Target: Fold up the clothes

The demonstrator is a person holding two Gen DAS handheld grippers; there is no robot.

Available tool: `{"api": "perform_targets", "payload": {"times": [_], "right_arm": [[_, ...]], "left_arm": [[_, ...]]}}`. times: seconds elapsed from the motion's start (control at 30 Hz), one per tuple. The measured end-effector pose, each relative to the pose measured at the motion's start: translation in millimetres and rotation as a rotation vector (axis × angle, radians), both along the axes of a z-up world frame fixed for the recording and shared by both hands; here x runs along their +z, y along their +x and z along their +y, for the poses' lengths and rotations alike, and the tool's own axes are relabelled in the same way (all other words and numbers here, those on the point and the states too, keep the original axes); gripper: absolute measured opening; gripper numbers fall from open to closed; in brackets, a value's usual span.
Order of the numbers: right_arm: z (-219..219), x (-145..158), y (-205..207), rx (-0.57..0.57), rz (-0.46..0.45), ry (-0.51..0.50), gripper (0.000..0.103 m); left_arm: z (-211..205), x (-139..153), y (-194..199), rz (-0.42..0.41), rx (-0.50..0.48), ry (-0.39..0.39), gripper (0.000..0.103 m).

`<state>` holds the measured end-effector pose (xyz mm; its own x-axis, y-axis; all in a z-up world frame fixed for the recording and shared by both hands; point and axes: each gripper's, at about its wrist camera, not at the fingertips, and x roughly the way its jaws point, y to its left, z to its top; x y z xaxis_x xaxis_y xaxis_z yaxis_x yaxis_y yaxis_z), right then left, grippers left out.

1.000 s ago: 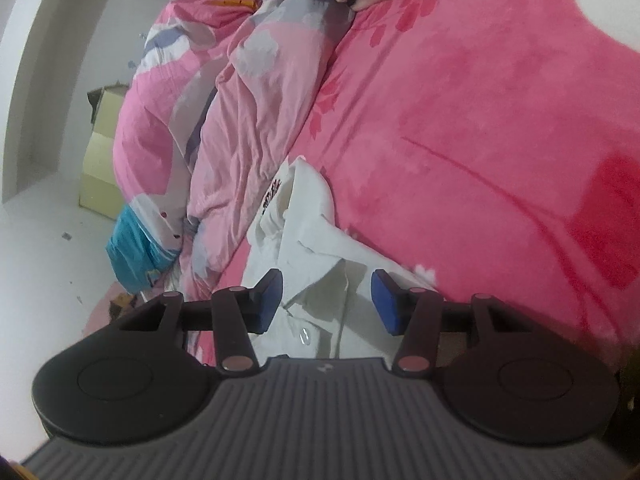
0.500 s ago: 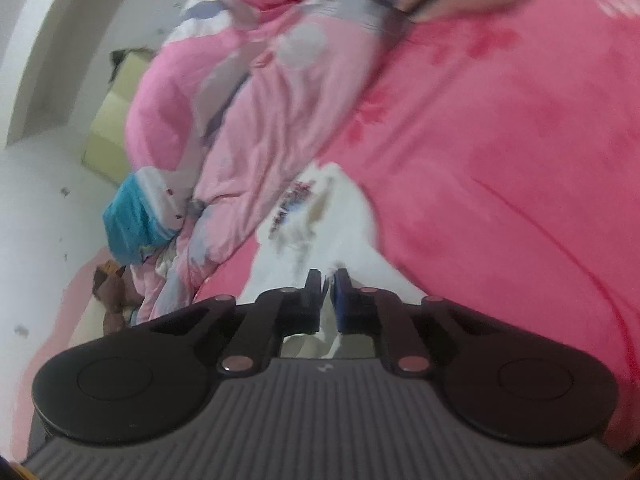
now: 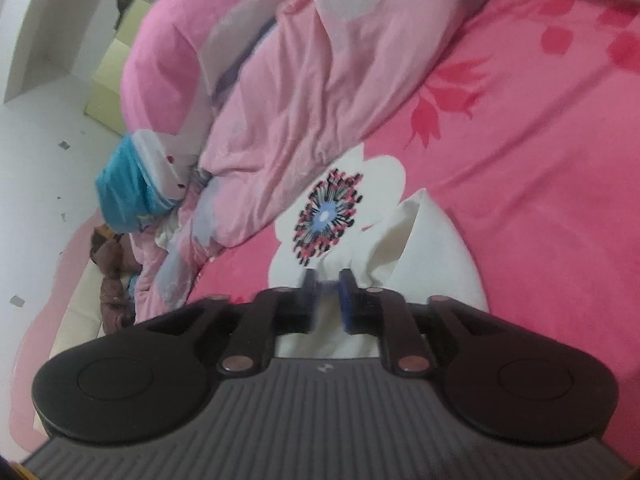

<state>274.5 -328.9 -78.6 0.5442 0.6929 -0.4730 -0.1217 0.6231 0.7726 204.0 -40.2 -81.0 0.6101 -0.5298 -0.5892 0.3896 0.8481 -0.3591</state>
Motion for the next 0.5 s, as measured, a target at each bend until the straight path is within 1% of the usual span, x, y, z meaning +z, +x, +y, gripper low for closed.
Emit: {"api": "perform_targets", "payload": {"times": [0.03, 0.07, 0.1, 0.13, 0.17, 0.23, 0.27, 0.3, 0.37, 0.4, 0.43, 0.47, 0.5], "right_arm": [[-0.3, -5.6, 4.9, -0.012, 0.017, -0.001, 0.045], [-2.7, -9.2, 6.5, -0.026, 0.024, 0.003, 0.046], [-6.0, -11.4, 6.1, -0.039, 0.024, 0.012, 0.046], [-10.5, -12.8, 4.4, -0.054, 0.022, 0.026, 0.047], [-16.4, -12.6, 1.3, -0.069, 0.016, 0.040, 0.047], [-26.5, -6.3, -8.2, -0.090, -0.021, 0.036, 0.047], [-29.4, 0.2, -15.1, -0.088, -0.055, 0.012, 0.047], [-30.2, 6.9, -20.9, -0.076, -0.088, -0.018, 0.047], [-27.0, 15.8, -23.6, -0.016, -0.116, -0.074, 0.047], [-23.7, 16.9, -21.5, 0.014, -0.113, -0.095, 0.047], [-19.4, 15.5, -16.9, 0.041, -0.099, -0.111, 0.047], [-15.1, 14.1, -12.2, 0.068, -0.084, -0.126, 0.047], [-10.2, 10.8, -6.7, 0.095, -0.066, -0.136, 0.047]], "left_arm": [[4.5, -4.2, 3.4, 0.017, 0.024, -0.003, 0.024], [9.1, -7.1, 5.5, 0.030, 0.043, -0.008, 0.027], [13.5, -8.2, 5.8, 0.037, 0.054, -0.019, 0.027], [16.0, -8.2, 5.8, 0.041, 0.059, -0.026, 0.027], [15.7, -6.6, 5.3, 0.039, 0.056, -0.027, 0.030], [15.0, -3.3, 4.4, 0.036, 0.049, -0.030, 0.036], [14.7, -1.6, 3.9, 0.035, 0.045, -0.031, 0.037], [14.4, 0.0, 3.4, 0.033, 0.041, -0.032, 0.037], [13.7, 3.3, 2.5, 0.030, 0.034, -0.035, 0.040], [13.3, 4.9, 2.0, 0.029, 0.031, -0.036, 0.040], [13.0, 6.6, 1.6, 0.027, 0.027, -0.037, 0.043], [12.7, 8.2, 1.1, 0.026, 0.024, -0.038, 0.047], [12.3, 9.9, 0.6, 0.024, 0.020, -0.040, 0.049]]}}
